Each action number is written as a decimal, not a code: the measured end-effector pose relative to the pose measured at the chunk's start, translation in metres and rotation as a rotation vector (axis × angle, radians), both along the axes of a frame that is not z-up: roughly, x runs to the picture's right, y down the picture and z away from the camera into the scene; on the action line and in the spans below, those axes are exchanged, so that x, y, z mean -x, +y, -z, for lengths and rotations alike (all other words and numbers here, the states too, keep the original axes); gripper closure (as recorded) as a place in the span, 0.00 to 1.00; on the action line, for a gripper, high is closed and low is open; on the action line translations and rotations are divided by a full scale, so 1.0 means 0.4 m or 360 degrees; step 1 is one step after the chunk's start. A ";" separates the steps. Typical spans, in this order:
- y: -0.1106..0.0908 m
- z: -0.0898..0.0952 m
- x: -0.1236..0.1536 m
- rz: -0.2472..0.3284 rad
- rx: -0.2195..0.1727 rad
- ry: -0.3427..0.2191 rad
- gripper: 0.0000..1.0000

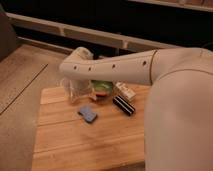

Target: Pick up the ceramic cup

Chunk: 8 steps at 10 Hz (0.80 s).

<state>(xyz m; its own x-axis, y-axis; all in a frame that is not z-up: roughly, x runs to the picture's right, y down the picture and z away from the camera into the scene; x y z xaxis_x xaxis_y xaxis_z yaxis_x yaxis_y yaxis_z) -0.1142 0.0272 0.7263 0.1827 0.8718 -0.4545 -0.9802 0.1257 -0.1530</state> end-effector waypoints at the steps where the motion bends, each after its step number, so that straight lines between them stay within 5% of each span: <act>1: -0.069 -0.013 0.010 0.0040 -0.0115 -0.0073 0.35; 3: -0.197 -0.032 0.026 0.0080 -0.0298 -0.0207 0.35; 8: -0.218 -0.032 0.020 0.0092 -0.0329 -0.0200 0.35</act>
<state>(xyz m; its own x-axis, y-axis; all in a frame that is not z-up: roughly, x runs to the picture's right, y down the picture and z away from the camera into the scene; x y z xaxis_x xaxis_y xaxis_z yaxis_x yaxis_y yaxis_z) -0.1222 -0.0599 0.7389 0.2788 0.9303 -0.2381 -0.9454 0.2224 -0.2382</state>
